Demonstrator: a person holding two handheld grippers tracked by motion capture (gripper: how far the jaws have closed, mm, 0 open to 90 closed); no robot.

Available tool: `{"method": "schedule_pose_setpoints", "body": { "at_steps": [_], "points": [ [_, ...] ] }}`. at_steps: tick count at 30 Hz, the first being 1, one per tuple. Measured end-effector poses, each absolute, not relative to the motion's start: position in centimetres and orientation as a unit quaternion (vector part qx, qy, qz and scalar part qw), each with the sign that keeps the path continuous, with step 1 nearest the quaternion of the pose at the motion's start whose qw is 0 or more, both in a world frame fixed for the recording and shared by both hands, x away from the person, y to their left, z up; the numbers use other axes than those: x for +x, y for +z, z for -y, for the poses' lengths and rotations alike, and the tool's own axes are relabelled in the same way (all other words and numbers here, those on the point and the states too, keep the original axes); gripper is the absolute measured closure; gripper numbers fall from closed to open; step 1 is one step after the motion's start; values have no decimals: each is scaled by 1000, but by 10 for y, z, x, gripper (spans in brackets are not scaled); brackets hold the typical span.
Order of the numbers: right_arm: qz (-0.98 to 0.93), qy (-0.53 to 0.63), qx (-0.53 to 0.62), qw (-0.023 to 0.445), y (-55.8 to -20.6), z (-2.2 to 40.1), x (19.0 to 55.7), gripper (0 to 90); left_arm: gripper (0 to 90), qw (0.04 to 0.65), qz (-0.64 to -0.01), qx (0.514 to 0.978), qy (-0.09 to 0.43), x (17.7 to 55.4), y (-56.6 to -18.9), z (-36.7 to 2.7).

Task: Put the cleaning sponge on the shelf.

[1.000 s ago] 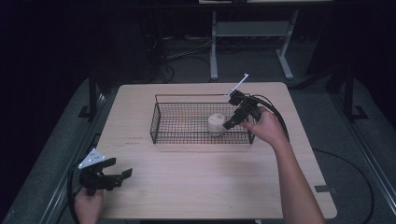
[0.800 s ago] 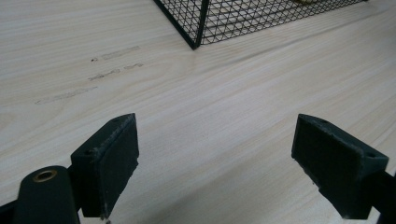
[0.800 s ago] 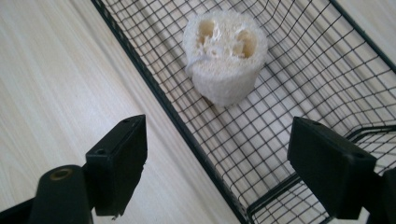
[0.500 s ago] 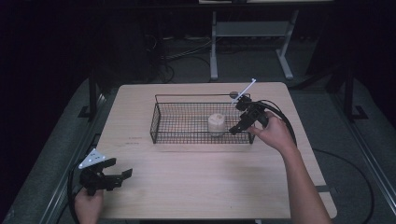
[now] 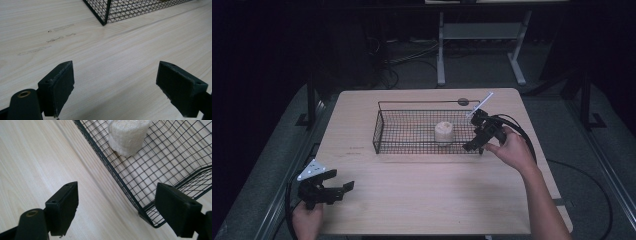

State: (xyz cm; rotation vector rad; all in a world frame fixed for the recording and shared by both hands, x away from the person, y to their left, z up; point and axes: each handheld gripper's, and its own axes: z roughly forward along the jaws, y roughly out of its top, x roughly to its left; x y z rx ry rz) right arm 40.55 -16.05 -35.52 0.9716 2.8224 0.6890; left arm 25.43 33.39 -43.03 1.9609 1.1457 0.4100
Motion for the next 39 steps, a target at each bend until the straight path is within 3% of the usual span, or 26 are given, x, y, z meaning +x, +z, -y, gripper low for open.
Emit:
{"method": "schedule_pose_setpoints", "body": {
  "at_steps": [39],
  "points": [
    [-919, 235, 316, 29, -385, 185, 364, 196, 137, 405, -453, 778, 162, 254, -431, -332]
  ]
}}
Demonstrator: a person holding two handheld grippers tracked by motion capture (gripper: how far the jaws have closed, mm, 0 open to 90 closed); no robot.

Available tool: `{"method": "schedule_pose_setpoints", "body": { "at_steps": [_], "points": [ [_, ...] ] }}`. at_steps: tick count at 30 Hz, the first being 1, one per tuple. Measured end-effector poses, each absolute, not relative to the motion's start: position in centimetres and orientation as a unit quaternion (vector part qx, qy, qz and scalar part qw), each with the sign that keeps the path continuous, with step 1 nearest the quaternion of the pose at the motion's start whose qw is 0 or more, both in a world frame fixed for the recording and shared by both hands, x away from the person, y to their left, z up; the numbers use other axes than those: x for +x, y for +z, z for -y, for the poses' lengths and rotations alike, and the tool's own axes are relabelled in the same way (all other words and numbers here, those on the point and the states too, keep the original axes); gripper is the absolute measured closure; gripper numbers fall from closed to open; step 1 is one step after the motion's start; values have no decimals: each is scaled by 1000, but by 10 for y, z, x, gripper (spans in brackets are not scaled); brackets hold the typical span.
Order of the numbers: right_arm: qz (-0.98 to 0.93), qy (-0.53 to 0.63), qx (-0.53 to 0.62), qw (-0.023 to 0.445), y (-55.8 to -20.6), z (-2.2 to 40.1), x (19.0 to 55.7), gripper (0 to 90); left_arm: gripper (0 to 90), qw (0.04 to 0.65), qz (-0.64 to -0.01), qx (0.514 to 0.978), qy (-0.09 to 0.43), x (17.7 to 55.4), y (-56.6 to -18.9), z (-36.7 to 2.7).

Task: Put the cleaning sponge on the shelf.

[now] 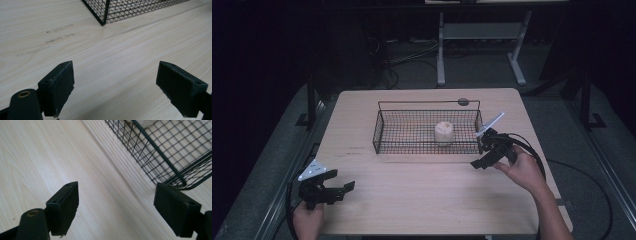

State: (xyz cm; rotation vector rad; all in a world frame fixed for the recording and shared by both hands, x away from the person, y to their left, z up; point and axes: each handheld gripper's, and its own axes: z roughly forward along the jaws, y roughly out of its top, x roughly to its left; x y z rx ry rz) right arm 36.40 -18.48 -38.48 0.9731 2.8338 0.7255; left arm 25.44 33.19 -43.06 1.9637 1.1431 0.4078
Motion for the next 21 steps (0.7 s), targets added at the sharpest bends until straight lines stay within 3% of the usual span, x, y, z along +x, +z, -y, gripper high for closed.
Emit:
{"method": "schedule_pose_setpoints", "body": {
  "at_steps": [21],
  "points": [
    [-911, 247, 329, 27, -406, 208, 345, 193, 137, 397, -447, 785, 162, 255, -431, -329]
  ]
}}
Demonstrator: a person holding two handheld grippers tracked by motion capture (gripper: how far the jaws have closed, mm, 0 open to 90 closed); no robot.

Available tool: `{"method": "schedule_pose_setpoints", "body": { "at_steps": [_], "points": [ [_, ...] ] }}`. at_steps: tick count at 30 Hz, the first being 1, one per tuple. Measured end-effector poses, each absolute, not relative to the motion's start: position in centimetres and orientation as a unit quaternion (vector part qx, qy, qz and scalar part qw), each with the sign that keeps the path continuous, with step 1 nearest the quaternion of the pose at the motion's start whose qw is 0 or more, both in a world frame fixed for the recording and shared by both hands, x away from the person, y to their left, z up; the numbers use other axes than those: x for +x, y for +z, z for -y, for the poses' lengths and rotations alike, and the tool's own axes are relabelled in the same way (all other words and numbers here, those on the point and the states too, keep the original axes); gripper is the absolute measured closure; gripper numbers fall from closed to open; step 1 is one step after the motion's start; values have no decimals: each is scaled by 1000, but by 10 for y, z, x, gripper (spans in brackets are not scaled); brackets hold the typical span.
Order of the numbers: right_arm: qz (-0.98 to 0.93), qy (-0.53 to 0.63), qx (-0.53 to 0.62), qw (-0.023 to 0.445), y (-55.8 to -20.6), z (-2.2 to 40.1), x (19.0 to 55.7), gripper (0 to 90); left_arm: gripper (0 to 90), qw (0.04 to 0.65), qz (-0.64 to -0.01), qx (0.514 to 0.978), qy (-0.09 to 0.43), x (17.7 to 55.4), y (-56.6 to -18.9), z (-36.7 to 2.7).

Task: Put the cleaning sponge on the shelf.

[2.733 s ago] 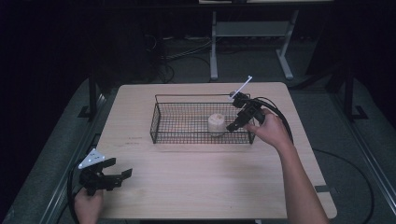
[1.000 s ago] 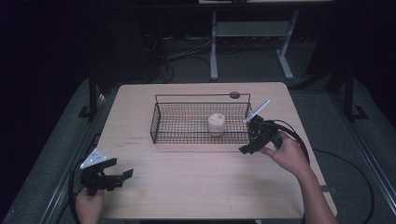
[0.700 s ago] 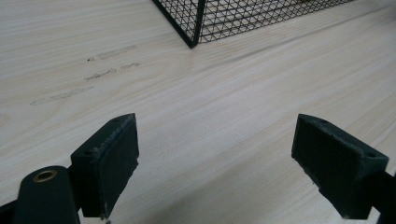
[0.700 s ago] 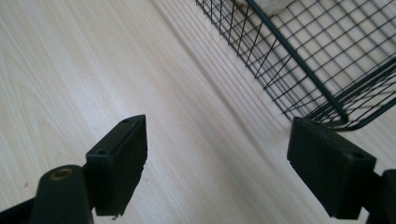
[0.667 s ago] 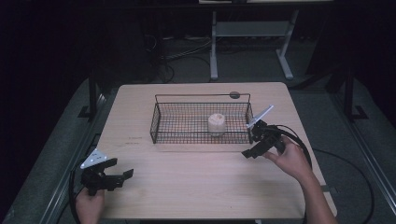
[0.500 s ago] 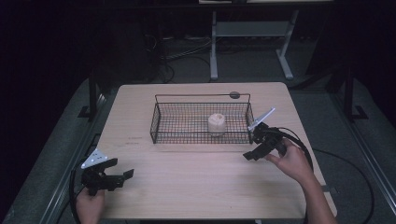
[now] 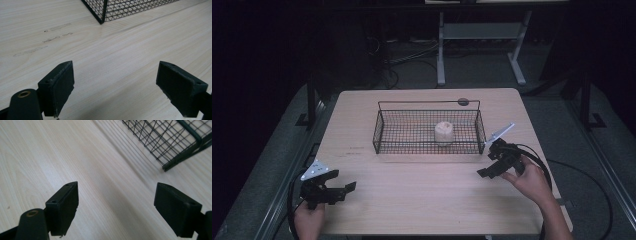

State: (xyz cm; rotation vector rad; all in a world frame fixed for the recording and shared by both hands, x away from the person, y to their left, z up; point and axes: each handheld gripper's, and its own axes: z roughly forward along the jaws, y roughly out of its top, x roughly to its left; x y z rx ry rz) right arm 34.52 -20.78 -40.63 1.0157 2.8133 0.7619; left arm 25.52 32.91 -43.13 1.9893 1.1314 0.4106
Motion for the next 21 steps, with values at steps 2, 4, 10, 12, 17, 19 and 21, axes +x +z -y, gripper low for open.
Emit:
{"method": "schedule_pose_setpoints", "body": {
  "at_steps": [2, 4, 10, 12, 17, 19, 21],
  "points": [
    [-911, 246, 330, 29, -408, 209, 344, 193, 137, 398, -448, 784, 162, 255, -432, -329],
    [-909, 248, 333, 28, -410, 212, 343, 193, 137, 398, -449, 783, 162, 255, -432, -328],
    [-908, 248, 338, 29, -416, 219, 338, 193, 137, 398, -448, 784, 162, 255, -432, -328],
    [-907, 247, 340, 28, -417, 220, 336, 193, 137, 398, -448, 784, 163, 255, -432, -328],
    [-906, 246, 343, 28, -421, 225, 331, 192, 137, 399, -448, 783, 163, 255, -432, -328],
    [-906, 247, 343, 27, -422, 225, 329, 192, 137, 397, -447, 785, 162, 255, -432, -328],
    [-906, 247, 343, 26, -424, 226, 327, 192, 137, 398, -448, 784, 162, 255, -432, -328]
  ]
}}
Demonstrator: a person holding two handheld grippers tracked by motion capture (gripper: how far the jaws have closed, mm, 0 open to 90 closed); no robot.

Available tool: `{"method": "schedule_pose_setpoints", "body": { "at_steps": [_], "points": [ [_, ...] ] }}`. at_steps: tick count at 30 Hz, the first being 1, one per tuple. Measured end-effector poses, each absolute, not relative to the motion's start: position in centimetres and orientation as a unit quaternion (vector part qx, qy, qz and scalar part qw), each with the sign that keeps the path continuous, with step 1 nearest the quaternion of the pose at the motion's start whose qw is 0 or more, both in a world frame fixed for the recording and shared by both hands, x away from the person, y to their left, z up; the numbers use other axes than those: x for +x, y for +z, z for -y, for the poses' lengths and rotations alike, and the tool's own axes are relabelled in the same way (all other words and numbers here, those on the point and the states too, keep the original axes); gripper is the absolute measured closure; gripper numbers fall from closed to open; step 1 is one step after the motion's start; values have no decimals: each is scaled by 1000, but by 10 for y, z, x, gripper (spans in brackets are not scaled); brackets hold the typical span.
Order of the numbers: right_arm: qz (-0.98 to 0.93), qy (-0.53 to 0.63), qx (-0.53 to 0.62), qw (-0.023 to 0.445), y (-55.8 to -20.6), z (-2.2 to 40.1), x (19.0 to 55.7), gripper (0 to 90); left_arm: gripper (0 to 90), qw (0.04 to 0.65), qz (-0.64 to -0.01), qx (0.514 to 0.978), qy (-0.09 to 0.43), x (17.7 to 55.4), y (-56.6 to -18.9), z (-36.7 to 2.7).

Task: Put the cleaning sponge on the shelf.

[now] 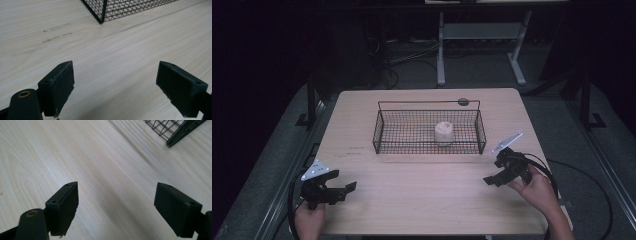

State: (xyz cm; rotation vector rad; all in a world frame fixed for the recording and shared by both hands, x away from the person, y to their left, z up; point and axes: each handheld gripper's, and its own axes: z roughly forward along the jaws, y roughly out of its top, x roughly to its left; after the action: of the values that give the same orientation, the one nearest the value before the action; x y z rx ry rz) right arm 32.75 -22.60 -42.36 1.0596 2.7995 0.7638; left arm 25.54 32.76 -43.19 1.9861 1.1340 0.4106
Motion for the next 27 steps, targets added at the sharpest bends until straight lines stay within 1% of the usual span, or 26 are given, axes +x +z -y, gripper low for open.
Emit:
{"method": "schedule_pose_setpoints", "body": {
  "at_steps": [15, 27],
  "points": [
    [-901, 261, 345, 37, -428, 234, 311, 191, 136, 397, -446, 786, 162, 255, -432, -327],
    [-895, 267, 356, 31, -439, 242, 296, 182, 137, 397, -444, 786, 164, 255, -431, -326]
  ]
}}
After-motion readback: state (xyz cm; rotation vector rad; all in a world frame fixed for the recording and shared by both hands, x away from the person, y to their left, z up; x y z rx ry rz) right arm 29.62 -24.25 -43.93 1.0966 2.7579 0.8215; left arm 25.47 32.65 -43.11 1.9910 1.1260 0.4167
